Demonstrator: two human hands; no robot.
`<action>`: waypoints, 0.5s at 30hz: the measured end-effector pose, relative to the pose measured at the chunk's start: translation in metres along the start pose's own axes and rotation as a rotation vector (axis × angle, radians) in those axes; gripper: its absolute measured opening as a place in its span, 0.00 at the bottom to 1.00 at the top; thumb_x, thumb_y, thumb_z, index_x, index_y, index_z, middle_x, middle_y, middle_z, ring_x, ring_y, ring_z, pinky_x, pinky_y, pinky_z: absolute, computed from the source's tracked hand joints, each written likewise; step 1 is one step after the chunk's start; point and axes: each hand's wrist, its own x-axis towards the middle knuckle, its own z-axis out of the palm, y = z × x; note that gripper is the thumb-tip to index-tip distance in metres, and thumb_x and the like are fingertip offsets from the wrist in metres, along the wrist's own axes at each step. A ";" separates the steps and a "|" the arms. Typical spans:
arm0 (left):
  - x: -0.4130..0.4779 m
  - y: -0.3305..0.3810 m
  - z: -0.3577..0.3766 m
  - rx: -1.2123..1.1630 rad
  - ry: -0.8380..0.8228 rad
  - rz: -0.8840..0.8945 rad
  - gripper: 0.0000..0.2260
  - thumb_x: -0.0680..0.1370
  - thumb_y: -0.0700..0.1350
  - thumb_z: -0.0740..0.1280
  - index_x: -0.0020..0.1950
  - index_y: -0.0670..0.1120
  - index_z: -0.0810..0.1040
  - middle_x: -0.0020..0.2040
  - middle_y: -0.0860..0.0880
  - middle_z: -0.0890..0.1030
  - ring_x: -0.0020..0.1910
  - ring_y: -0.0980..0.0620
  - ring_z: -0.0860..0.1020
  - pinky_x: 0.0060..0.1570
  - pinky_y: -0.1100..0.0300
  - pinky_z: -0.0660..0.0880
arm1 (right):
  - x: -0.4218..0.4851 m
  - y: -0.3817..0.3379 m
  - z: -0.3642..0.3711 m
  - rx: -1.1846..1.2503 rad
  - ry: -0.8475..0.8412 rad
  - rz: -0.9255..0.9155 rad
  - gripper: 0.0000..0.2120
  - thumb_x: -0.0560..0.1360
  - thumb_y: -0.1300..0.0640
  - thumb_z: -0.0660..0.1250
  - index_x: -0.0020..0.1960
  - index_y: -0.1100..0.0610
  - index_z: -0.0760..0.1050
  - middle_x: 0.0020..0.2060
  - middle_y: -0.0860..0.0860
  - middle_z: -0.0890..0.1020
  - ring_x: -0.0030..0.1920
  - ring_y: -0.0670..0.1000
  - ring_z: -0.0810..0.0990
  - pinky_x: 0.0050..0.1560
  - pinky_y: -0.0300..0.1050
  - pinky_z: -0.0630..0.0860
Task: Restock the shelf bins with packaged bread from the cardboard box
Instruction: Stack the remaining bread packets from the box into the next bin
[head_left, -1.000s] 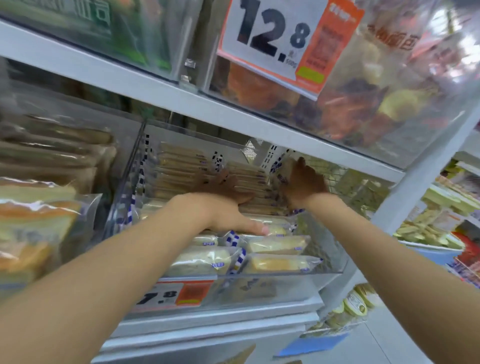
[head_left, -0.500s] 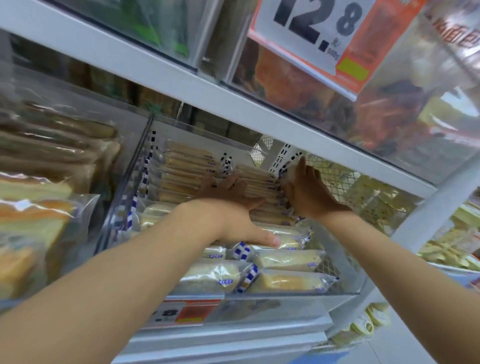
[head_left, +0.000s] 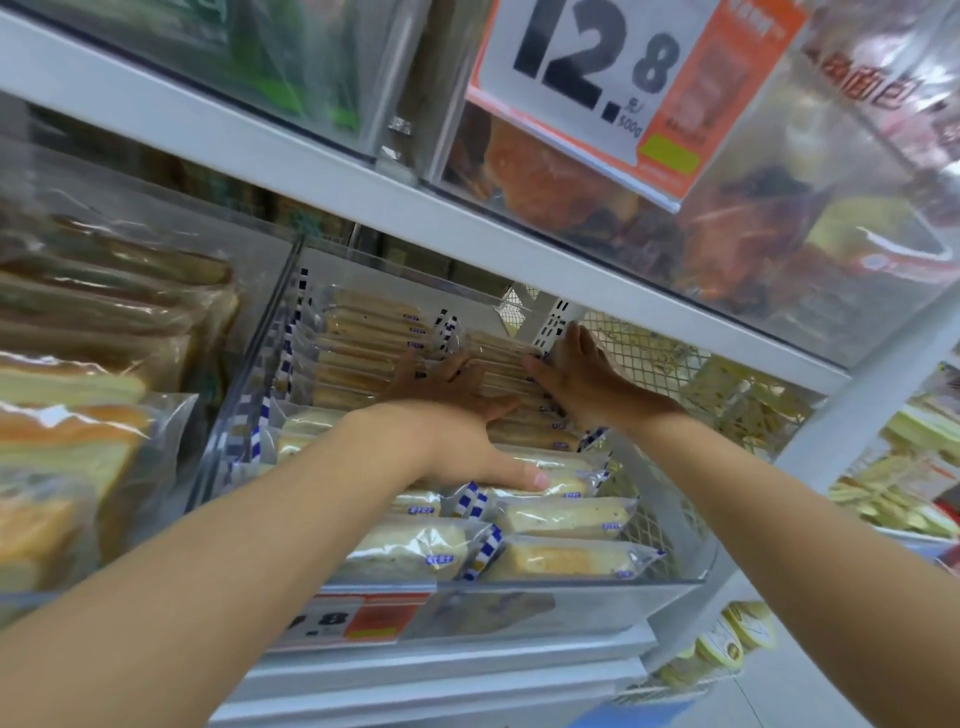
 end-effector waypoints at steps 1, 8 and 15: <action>0.000 0.000 0.000 0.000 0.002 0.000 0.42 0.67 0.80 0.49 0.77 0.66 0.45 0.81 0.51 0.41 0.78 0.51 0.35 0.72 0.35 0.37 | -0.002 0.001 0.001 -0.021 0.052 -0.025 0.27 0.79 0.39 0.55 0.64 0.62 0.65 0.69 0.57 0.62 0.71 0.59 0.60 0.72 0.58 0.61; 0.001 -0.001 0.003 -0.018 -0.008 -0.008 0.44 0.65 0.81 0.49 0.77 0.65 0.45 0.81 0.51 0.41 0.78 0.51 0.35 0.72 0.36 0.37 | -0.009 0.011 0.011 0.033 0.044 -0.028 0.41 0.79 0.38 0.56 0.78 0.60 0.43 0.75 0.60 0.58 0.73 0.60 0.62 0.72 0.57 0.64; 0.001 -0.001 0.002 -0.017 -0.002 -0.008 0.43 0.66 0.81 0.49 0.77 0.66 0.45 0.81 0.51 0.41 0.78 0.51 0.34 0.72 0.36 0.37 | -0.001 0.015 0.012 0.145 0.082 -0.075 0.40 0.76 0.31 0.50 0.79 0.54 0.45 0.77 0.53 0.55 0.77 0.55 0.55 0.77 0.54 0.53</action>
